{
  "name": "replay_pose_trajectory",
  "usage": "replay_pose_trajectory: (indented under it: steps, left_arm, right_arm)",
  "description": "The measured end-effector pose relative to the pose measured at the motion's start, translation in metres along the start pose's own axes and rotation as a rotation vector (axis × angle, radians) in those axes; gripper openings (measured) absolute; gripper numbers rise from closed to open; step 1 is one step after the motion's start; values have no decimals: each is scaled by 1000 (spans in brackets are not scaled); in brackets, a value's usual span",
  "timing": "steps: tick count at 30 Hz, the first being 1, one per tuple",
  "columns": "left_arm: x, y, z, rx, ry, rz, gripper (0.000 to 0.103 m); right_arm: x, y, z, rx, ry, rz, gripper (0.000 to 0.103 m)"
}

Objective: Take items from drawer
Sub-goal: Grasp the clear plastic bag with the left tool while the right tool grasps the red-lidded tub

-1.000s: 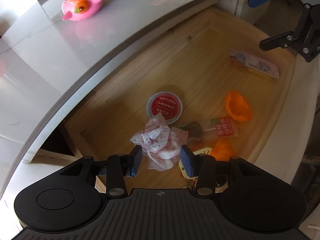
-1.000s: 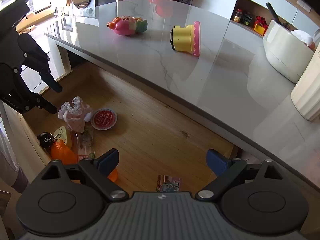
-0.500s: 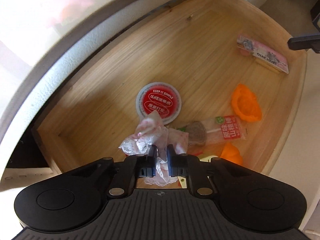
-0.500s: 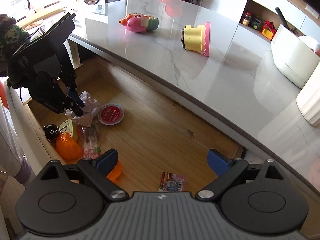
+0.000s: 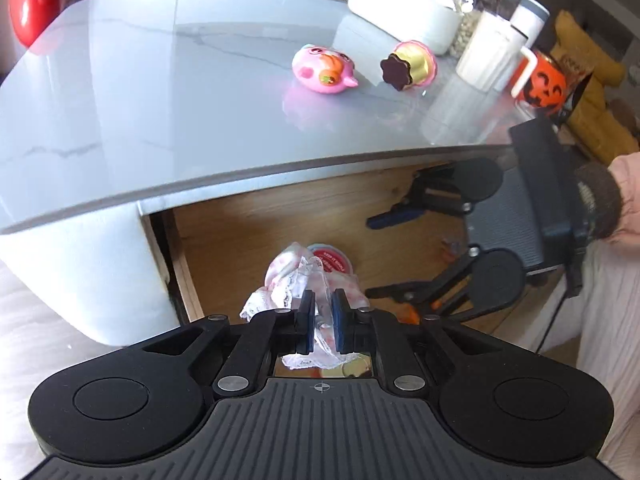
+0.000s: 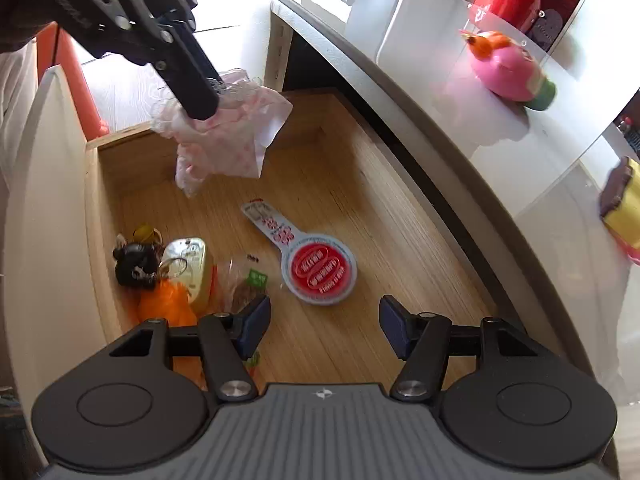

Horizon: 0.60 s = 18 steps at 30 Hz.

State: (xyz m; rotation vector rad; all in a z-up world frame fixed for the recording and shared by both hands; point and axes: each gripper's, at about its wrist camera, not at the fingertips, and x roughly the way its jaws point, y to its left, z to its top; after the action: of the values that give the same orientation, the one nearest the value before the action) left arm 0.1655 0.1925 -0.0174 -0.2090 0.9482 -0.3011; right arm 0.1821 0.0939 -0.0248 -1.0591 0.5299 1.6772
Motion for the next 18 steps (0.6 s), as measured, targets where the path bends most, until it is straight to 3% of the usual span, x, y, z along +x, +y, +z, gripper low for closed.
replay_pose_trajectory:
  steps: [6,12,13,14,18]
  left_arm:
    - [-2,12,-4,-14,11,-48,11]
    - [2,0,-2,49,14,-67,11]
    - [2,-2,-2,57,14,-61,11]
    - [2,-3,-2,58,14,-57,11]
    - [-3,-2,-4,53,4,-43,11]
  right_arm:
    - [46,-5,12,65,-31,38,76]
    - [70,-22,13,131,50,71,78]
    - [69,-24,13,128,52,67,77]
    - [69,-26,14,123,69,81,60]
    - [45,-23,14,56,92,36,61]
